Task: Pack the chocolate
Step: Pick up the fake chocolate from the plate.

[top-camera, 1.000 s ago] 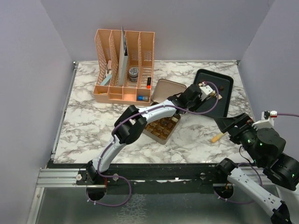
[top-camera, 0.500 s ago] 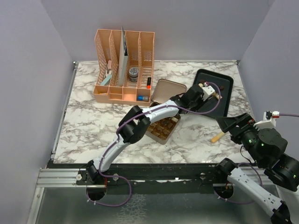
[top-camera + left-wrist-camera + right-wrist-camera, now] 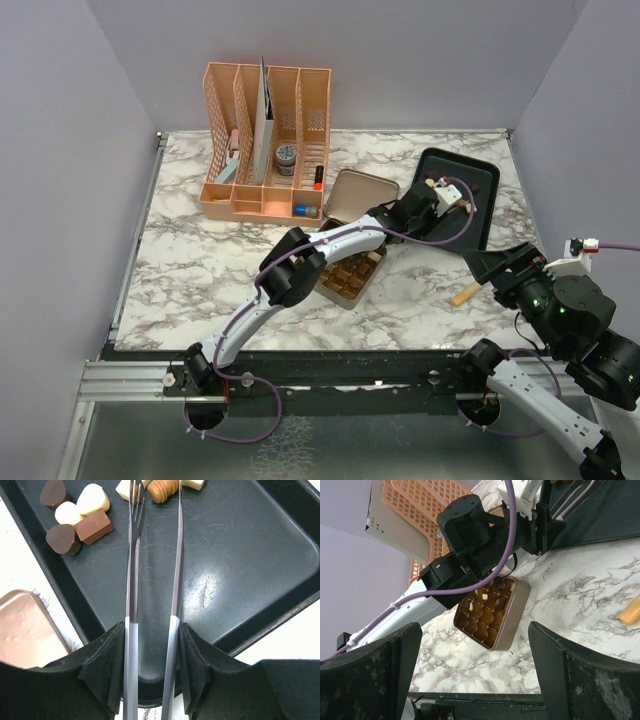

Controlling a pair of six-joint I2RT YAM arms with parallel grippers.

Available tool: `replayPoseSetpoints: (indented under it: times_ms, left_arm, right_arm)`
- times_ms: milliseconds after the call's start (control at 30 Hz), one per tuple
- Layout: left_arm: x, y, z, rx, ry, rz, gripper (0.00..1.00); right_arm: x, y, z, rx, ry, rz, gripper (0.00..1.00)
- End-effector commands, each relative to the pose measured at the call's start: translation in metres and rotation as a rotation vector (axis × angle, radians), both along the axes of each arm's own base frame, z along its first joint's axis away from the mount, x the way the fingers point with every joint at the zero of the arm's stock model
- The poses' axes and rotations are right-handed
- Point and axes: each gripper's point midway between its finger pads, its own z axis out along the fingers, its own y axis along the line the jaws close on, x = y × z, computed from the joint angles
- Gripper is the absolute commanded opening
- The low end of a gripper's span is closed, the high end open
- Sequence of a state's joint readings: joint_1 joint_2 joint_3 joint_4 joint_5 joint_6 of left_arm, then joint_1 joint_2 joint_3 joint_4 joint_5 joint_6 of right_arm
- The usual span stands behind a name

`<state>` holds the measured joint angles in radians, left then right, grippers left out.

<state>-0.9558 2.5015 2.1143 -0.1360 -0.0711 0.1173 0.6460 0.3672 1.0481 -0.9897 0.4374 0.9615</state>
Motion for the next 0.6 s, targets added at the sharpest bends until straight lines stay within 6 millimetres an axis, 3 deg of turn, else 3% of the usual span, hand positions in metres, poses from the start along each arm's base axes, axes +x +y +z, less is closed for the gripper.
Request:
replayPoseSetpoints:
  times_ms: [0, 267, 567]
  left_arm:
    - [0.010, -0.012, 0.016, -0.045, -0.055, 0.003, 0.46]
    - [0.000, -0.016, 0.026, -0.065, -0.046, -0.037, 0.33]
    - [-0.016, -0.008, 0.051, -0.101, -0.056, -0.018, 0.29]
  right_arm:
    - [-0.002, -0.010, -0.002, -0.011, 0.006, -0.037, 0.92]
    - [-0.001, -0.010, -0.004, -0.018, 0.006, -0.042, 0.92]
    - [-0.002, -0.008, -0.008, -0.008, 0.010, -0.035, 0.92]
